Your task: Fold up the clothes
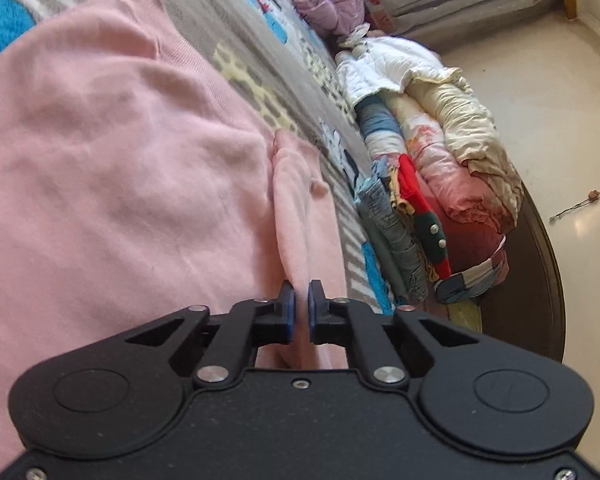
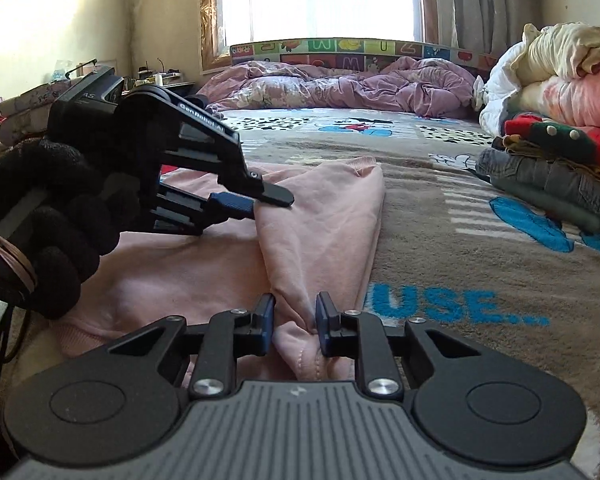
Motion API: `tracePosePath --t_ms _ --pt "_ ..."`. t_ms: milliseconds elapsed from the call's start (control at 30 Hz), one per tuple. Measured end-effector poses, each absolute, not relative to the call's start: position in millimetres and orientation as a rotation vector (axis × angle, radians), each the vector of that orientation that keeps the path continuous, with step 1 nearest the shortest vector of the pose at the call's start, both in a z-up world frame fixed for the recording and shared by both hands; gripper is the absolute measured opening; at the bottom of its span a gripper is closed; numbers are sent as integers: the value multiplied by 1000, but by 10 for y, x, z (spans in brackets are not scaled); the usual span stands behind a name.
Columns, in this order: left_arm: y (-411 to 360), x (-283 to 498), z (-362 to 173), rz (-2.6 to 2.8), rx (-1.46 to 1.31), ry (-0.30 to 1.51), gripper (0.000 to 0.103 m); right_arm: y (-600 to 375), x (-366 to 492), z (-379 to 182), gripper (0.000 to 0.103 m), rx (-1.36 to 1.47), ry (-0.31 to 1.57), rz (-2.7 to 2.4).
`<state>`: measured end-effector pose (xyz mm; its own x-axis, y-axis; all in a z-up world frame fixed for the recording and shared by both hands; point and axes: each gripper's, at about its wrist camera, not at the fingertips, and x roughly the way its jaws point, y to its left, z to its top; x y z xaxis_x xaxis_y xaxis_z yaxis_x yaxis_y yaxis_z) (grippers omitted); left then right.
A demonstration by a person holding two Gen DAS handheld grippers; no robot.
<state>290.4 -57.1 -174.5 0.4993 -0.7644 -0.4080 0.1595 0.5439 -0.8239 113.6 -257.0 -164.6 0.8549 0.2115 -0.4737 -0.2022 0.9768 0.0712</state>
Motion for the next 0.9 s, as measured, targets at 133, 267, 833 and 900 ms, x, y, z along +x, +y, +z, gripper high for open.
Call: tracePosePath --t_ms 133,267,833,900 --pt "-547 2882 -1765 -624 -735 835 2 -2413 1108 -1643 24 -149 501 225" --pt "-544 2884 -1790 -592 -700 842 2 -2240 1063 -1663 25 -325 497 226" --pt "-1141 2387 -1482 -668 -191 750 31 -2097 749 -1586 40 -381 422 282" --pt "-1158 2283 -1459 -686 -171 729 46 -2109 621 -1521 41 -367 390 282"
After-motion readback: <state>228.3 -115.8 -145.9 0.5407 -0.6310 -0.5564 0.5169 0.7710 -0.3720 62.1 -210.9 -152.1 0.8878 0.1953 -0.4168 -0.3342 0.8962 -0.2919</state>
